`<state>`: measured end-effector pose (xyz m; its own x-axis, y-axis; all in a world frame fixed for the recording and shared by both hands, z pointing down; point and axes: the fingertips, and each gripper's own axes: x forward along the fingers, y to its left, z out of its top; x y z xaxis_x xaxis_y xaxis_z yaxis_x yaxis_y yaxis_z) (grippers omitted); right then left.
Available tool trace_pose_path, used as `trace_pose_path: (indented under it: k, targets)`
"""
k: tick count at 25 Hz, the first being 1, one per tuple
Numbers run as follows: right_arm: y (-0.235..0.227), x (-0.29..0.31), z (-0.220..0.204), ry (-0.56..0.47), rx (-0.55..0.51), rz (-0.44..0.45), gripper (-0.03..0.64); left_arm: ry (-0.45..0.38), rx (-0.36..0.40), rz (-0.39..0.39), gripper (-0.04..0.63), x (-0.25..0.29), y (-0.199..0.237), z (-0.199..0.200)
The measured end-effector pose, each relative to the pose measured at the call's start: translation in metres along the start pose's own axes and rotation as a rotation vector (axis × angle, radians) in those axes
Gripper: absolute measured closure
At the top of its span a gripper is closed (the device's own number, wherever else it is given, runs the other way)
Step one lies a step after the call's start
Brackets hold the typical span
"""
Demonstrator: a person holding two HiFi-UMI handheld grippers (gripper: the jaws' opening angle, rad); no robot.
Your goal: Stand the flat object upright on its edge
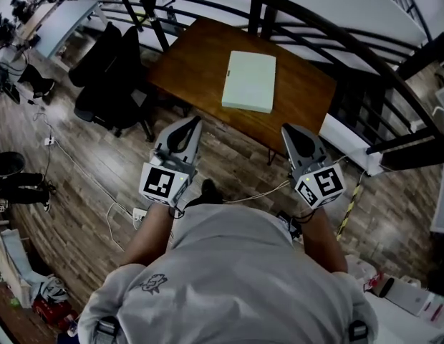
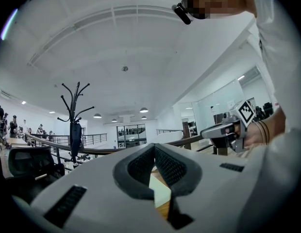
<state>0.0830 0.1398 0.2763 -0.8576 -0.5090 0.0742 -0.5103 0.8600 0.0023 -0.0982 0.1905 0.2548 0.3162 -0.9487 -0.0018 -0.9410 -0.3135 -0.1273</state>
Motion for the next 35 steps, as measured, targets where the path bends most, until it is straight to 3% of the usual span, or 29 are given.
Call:
trace_pose_path:
  k: [9, 15, 24, 35]
  targets:
    - [-0.001, 0.081, 0.019, 0.008, 0.004, -0.085, 0.583, -0.011, -0.007, -0.083, 0.583, 0.029, 0.088, 0.001]
    - [0.004, 0.117, 0.017, 0.011, 0.026, -0.122, 0.583, 0.004, 0.000, -0.130, 0.583, 0.039, 0.124, -0.005]
    - [-0.014, 0.132, 0.007, 0.025, 0.047, -0.148, 0.583, 0.022, -0.011, -0.149, 0.583, 0.061, 0.136, -0.022]
    - [-0.077, 0.154, 0.005, 0.034, 0.054, -0.129, 0.582, 0.041, -0.033, -0.135, 0.583, 0.119, 0.140, -0.030]
